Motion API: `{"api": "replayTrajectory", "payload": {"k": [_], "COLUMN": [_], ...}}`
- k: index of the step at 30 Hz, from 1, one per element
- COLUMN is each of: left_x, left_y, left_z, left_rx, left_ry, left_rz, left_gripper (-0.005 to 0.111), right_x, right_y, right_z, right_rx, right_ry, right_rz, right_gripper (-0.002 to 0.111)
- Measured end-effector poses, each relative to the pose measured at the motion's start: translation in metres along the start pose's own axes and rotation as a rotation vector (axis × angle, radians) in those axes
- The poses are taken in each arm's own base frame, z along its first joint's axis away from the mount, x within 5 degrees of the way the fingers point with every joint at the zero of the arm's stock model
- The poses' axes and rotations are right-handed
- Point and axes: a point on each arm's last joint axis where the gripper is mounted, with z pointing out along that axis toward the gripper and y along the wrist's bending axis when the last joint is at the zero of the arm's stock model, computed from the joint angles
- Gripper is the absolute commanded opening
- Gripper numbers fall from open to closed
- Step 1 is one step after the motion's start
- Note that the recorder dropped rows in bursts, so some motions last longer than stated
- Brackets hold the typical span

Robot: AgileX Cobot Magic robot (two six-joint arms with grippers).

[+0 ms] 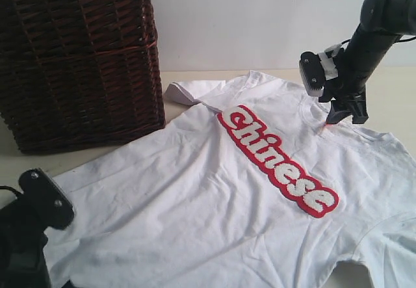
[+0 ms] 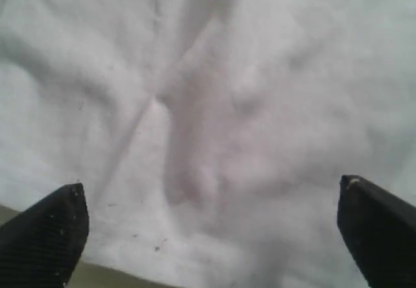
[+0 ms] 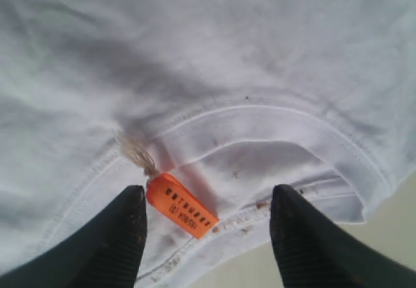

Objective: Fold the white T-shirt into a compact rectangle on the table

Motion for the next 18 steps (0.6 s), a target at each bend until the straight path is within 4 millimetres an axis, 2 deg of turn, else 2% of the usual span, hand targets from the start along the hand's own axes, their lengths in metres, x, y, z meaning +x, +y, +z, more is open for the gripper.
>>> {"api": "replayTrajectory", "payload": {"k": [2,4,9,14,18], "left_x": [0.004,0.006,0.010,0.005,-0.003], "left_y": [0.003,0.007,0.025,0.040,0.046], "left_z": [0.000,0.000,0.000,0.000,0.003], "left_rx": [-0.027,-0.044,-0.086,-0.094,-0.088], "left_ry": [0.042,0.067,0.086,0.014,0.057], "left_rz": [0.186,0.218,0.092,-0.135,-0.180], "left_gripper": [0.105,0.105,0.105,0.105,0.105], "right_x": [-0.002,-0.003,-0.008,-0.010,-0.010], "right_y": [0.000,0.000,0.000,0.000,0.000], "right_z": [0.000,0.000,0.000,-0.001,-0.001], "right_rx": [0.001,0.000,-0.001,0.000,0.000], "right_ry": [-0.017,-0.038,-0.086,-0.106,-0.110], "right_rz": [0.008,0.014,0.026,0.028,0.027], "right_gripper": [0.055,0.055,0.055,0.055,0.055]}}
